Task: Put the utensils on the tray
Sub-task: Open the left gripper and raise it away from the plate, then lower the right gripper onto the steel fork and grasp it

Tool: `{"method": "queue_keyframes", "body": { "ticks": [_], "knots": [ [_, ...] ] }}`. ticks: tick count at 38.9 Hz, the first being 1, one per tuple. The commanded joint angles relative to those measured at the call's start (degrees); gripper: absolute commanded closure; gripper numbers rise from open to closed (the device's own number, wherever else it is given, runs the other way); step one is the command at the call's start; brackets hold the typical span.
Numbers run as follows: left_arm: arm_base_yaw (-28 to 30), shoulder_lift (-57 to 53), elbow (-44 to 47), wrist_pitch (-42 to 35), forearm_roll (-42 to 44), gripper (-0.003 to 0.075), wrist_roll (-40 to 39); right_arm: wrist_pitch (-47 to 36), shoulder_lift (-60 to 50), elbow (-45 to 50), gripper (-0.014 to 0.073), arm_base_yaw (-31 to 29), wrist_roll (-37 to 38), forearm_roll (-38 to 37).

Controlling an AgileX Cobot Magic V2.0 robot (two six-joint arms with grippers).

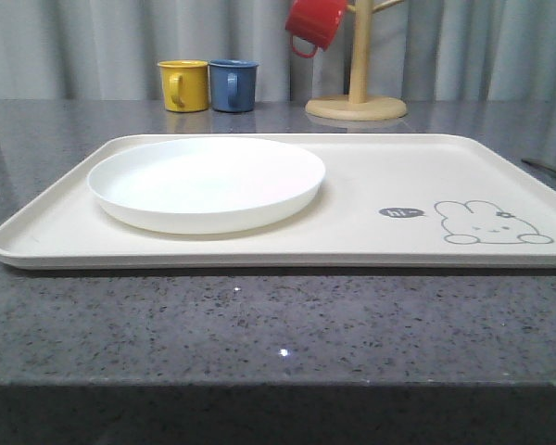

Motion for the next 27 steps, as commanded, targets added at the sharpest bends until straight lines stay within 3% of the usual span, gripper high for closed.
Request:
{"method": "queue_keyframes", "body": {
  "ticks": [1,13,27],
  "knots": [
    [-0.02,0.43,-1.62,-5.01,-0.46,0.0738,-0.45,1.04,7.61,-6.97,0.0130,-0.31,-0.34,0.06],
    [-0.02,0.43,-1.62,-5.01,-0.46,0.0738,-0.45,18.22,27.81,-21.79,0.0130,4.38,-0.34,0.90],
    [-0.02,0.43,-1.62,-4.91,-0.46,0.0738,-0.45,20.72,41.30,-28.52,0.0149,4.70,-0.34,0.85]
  ]
}}
